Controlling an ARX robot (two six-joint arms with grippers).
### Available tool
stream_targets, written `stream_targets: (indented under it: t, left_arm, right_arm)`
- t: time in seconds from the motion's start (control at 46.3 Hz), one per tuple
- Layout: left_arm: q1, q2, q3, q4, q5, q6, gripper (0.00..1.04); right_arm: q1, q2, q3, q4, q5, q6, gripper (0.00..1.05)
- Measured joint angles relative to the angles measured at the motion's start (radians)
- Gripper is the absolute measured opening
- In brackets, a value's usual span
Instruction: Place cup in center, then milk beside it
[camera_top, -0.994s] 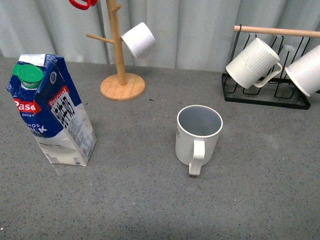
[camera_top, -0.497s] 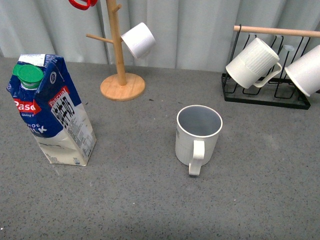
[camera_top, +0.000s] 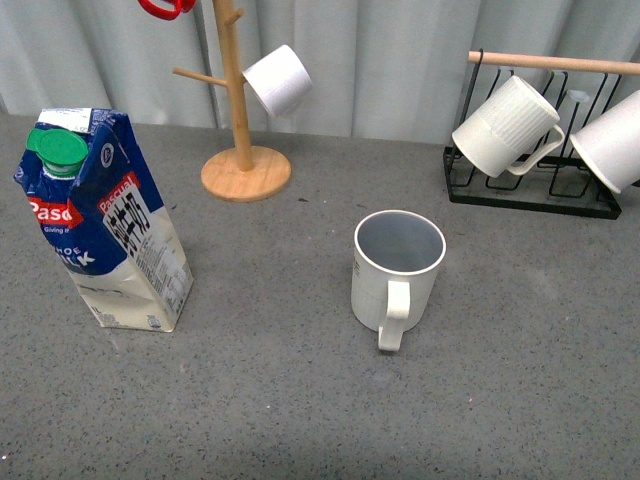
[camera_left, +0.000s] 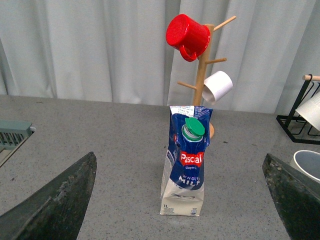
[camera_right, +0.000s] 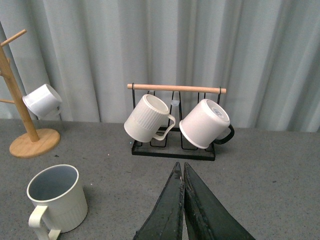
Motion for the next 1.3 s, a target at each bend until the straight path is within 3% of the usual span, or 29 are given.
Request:
stream_targets:
  t: [0.238, 0.324, 0.605, 1.037, 1.167, 1.232, 1.297]
  left_arm:
    - [0.0, 0.0, 0.0, 0.0, 0.0, 0.0, 0.98]
    - [0.0, 0.0, 0.0, 0.0, 0.0, 0.0, 0.98]
    - [0.0, 0.0, 0.0, 0.0, 0.0, 0.0, 0.98]
    - [0.0, 0.0, 0.0, 0.0, 0.0, 0.0, 0.98]
    - [-0.001, 0.001, 0.0, -0.001, -0.005, 0.0, 0.98]
    - [-0.014, 0.067, 0.04, -0.128, -0.089, -0.048, 0.98]
    - [0.017, 0.146, 0.048, -0.148, -0.062, -0.092, 0.98]
  right_arm:
    - [0.0, -0.055, 0.0, -0.055, 0.0, 0.0, 0.01]
    - [0.0, -0.18, 0.001, -0.214, -0.002, 0.0, 0.01]
    - [0.0, -0.221, 0.001, -0.228, -0.002, -0.001, 0.02]
    - [0.0, -0.222, 0.001, -0.228, -0.003, 0.0, 0.67]
    - [0.0, -0.222, 0.001, -0.228, -0.003, 0.0, 0.95]
    - [0.0, -0.222, 0.001, -0.228, -0.003, 0.0, 0.95]
    - [0.0, -0.223, 0.001, -0.228, -0.002, 0.0, 0.95]
